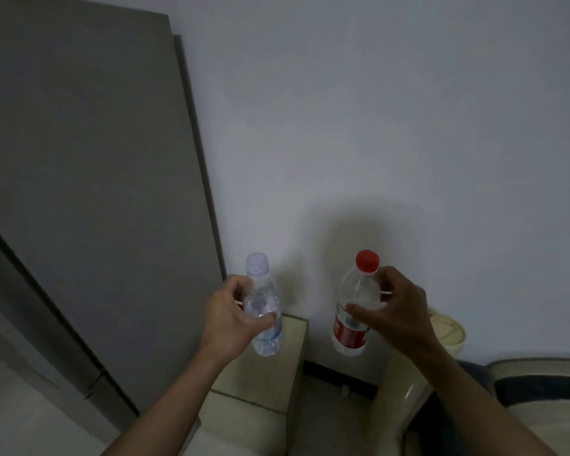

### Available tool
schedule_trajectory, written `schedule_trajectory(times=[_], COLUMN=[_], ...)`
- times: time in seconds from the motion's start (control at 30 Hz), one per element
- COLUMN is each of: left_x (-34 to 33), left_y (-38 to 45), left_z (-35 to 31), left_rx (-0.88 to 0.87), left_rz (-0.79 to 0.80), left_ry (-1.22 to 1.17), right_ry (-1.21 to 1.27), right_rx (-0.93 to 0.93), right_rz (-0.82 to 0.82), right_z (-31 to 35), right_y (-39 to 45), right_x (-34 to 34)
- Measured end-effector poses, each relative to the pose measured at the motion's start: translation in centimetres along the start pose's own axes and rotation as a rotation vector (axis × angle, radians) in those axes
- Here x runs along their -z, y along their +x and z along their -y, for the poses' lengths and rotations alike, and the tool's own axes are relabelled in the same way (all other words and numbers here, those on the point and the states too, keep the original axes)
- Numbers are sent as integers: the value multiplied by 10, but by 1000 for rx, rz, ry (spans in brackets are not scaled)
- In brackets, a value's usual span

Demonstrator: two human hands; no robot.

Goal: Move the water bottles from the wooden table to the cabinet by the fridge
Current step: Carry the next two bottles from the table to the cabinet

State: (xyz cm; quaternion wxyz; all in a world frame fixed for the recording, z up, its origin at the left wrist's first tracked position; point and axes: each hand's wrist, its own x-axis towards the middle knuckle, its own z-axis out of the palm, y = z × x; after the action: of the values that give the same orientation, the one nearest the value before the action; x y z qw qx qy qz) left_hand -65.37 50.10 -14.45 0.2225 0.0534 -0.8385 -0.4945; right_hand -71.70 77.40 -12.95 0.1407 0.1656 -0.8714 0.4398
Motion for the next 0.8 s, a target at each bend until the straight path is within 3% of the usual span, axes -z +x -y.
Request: schedule_trajectory(times=[0.3,0.8], left_x=[-4,-26], left_y=[126,221], left_z=[54,149], left_rx=[-28,139], left_rz=[9,-49], left_ry=[-19,-36], right_ry=[-114,-45], right_rx=[-101,-203], right_rz=[-92,117], right_z=[21,-47], right_y=[98,208], right_x=[-49,-144])
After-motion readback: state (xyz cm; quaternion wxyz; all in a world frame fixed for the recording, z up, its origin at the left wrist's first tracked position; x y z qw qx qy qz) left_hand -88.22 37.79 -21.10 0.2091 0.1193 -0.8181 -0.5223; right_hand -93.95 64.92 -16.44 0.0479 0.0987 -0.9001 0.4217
